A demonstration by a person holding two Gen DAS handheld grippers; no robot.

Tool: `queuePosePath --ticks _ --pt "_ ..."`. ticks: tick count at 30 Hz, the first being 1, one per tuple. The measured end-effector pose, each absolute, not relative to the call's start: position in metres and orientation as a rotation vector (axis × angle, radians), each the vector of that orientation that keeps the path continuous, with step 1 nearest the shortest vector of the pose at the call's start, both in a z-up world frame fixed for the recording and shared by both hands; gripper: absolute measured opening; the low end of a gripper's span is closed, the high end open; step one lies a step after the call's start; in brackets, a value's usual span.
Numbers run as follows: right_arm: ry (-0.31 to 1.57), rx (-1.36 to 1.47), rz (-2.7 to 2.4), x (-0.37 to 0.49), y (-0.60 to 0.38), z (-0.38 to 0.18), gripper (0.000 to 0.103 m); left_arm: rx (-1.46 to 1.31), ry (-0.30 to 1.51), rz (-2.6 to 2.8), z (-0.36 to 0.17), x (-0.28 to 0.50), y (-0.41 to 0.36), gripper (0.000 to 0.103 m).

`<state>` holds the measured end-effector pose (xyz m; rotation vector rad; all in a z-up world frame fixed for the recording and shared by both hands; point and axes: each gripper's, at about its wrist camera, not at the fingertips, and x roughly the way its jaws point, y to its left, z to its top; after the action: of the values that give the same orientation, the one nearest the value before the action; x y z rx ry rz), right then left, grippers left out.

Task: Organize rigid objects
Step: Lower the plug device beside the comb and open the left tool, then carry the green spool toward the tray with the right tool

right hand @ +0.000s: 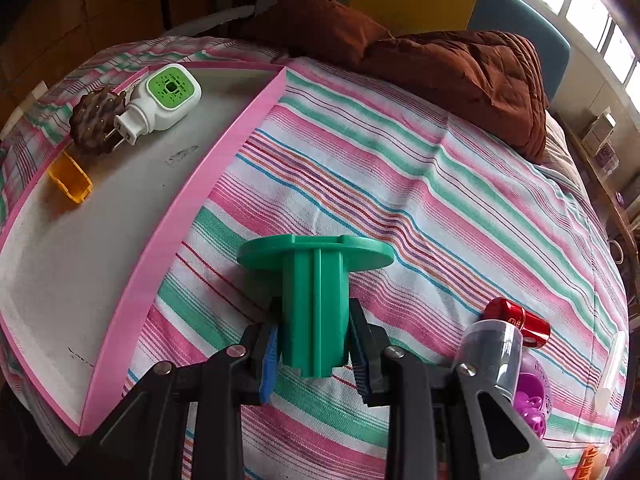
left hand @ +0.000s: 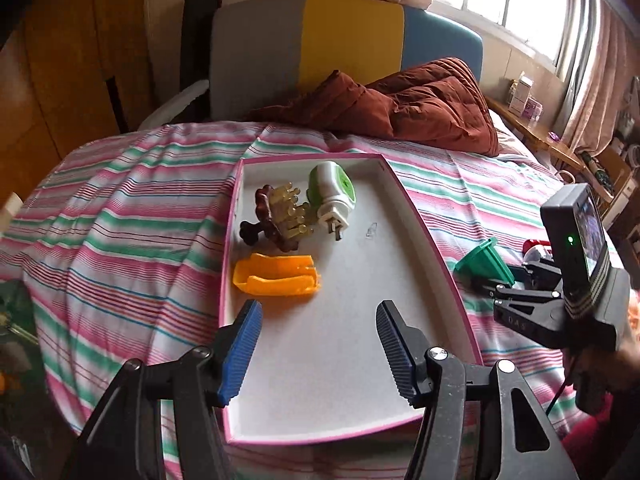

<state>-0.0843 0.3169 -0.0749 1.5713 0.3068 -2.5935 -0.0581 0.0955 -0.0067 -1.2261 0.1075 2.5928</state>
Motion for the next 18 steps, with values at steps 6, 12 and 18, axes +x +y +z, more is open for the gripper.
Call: queuePosePath --ticks 6,12,18 --pt "0.294 1.562 -2.607 -0.085 0.318 -0.076 0.029 -1.220 0.129 2.610 -0.005 -0.044 0.087 0.060" --pt "0.285 1.546 -2.632 -0.084 0.318 -0.077 0.029 -1.226 0.109 2.616 -0.007 -0.035 0.079 0.060" --pt "0.267 1.535 -2.675 -0.081 0.316 -0.079 0.029 -1.232 0.077 2.615 -0.010 -0.031 0.068 0.060"
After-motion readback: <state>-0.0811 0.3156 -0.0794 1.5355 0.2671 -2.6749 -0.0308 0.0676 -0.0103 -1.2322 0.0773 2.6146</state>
